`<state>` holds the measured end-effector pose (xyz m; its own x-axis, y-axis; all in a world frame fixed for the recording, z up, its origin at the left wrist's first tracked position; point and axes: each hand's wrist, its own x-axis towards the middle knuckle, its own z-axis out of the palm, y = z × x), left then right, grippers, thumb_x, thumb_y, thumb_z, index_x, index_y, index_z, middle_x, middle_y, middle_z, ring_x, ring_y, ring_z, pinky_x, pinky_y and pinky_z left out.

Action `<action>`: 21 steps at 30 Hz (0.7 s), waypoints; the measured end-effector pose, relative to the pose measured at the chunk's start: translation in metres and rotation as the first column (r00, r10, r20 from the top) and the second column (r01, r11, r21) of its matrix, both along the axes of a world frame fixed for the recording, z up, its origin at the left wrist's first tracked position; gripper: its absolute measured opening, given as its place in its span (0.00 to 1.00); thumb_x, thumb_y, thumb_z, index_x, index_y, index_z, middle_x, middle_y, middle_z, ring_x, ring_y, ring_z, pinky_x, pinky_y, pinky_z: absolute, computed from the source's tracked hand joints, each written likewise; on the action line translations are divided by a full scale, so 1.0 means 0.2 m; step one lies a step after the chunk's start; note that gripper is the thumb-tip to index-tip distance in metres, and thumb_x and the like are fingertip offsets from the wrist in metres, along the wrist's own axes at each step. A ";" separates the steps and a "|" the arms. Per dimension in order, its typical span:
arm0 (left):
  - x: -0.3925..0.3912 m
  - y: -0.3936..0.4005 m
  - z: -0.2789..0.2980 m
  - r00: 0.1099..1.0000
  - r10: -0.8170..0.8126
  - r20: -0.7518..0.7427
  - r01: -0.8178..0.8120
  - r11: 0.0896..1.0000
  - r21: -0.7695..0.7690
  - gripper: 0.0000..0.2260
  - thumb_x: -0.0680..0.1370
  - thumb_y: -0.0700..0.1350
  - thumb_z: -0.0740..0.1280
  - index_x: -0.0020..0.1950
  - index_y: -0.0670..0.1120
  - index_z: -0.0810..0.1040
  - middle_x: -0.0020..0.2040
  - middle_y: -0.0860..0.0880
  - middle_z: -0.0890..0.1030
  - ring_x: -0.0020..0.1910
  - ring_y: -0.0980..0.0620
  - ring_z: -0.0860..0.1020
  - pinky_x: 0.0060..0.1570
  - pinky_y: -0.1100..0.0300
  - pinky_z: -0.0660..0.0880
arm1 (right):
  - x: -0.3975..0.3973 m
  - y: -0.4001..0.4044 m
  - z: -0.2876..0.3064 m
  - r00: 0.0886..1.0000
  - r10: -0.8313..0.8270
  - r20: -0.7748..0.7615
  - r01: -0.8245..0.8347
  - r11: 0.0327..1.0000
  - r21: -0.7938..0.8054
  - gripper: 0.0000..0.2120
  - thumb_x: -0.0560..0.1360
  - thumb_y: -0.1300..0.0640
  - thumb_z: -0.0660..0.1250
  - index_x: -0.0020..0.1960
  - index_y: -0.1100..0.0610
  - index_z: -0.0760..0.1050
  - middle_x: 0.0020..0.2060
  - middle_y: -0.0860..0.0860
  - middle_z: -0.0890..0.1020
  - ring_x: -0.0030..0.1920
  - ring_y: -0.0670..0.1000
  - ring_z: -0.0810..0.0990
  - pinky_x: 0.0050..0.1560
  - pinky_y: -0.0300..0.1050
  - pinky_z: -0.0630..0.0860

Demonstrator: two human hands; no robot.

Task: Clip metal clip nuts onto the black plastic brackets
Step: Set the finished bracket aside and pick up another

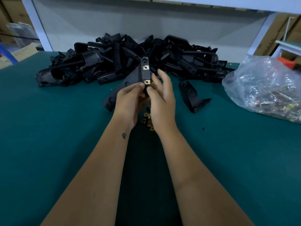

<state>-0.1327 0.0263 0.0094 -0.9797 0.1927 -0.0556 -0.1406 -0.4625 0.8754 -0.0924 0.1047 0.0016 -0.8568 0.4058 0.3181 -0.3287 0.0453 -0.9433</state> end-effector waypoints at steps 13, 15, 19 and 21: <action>0.28 0.11 0.29 0.901 -0.430 0.049 0.421 0.897 0.135 0.13 0.82 0.40 0.60 0.48 0.34 0.82 0.32 0.46 0.80 0.27 0.56 0.77 0.22 0.72 0.70 | 0.19 0.26 0.11 0.997 -0.047 -0.057 0.049 0.998 0.043 0.35 0.74 0.76 0.64 0.70 0.45 0.65 0.66 0.48 0.71 0.66 0.50 0.71 0.51 0.34 0.75; 0.37 0.17 0.35 0.871 -0.491 0.028 0.480 0.862 0.162 0.12 0.82 0.40 0.60 0.52 0.33 0.81 0.31 0.46 0.79 0.26 0.56 0.77 0.21 0.72 0.70 | 0.27 0.30 0.15 0.993 -0.036 -0.115 0.036 0.999 -0.002 0.22 0.74 0.75 0.62 0.59 0.52 0.72 0.52 0.50 0.77 0.54 0.50 0.77 0.48 0.35 0.76; 0.56 0.33 0.43 0.773 -0.633 -0.031 0.634 0.771 0.065 0.16 0.82 0.43 0.59 0.45 0.39 0.85 0.31 0.48 0.79 0.26 0.56 0.77 0.23 0.70 0.71 | 0.47 0.41 0.23 0.974 -0.198 -0.111 0.184 0.975 -0.120 0.03 0.68 0.56 0.61 0.41 0.55 0.71 0.35 0.51 0.73 0.36 0.46 0.74 0.35 0.35 0.73; 0.67 0.45 0.46 0.763 -0.643 -0.066 0.638 0.766 -0.082 0.15 0.83 0.45 0.58 0.48 0.41 0.83 0.30 0.49 0.78 0.26 0.55 0.78 0.24 0.68 0.72 | 0.59 0.49 0.24 0.952 -0.291 -0.097 0.265 0.940 -0.213 0.10 0.77 0.56 0.59 0.37 0.54 0.69 0.29 0.48 0.72 0.29 0.44 0.72 0.28 0.34 0.70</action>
<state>0.0011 0.1154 0.1015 -0.6302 0.7764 -0.0061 -0.3121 -0.2461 0.9176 0.0249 0.2017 0.0505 -0.6591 0.6869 0.3061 -0.4458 -0.0291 -0.8947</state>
